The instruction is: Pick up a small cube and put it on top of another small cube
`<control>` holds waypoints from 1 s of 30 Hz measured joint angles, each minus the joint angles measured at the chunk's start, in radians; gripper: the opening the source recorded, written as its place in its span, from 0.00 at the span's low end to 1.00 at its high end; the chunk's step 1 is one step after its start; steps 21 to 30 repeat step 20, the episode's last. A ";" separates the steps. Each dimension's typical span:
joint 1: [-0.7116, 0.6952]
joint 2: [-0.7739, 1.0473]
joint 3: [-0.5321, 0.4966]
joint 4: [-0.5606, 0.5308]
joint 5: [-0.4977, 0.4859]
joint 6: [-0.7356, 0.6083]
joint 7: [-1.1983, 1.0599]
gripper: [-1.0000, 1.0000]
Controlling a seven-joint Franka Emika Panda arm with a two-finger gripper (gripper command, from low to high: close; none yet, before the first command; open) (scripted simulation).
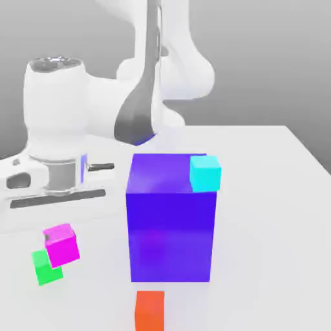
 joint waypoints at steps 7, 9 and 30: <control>-0.105 0.020 -0.020 -0.037 0.101 -0.019 -0.216 0.00; -0.106 0.054 -0.012 -0.035 0.138 0.010 -0.247 0.00; -0.161 0.198 0.071 -0.027 0.299 0.126 -0.365 1.00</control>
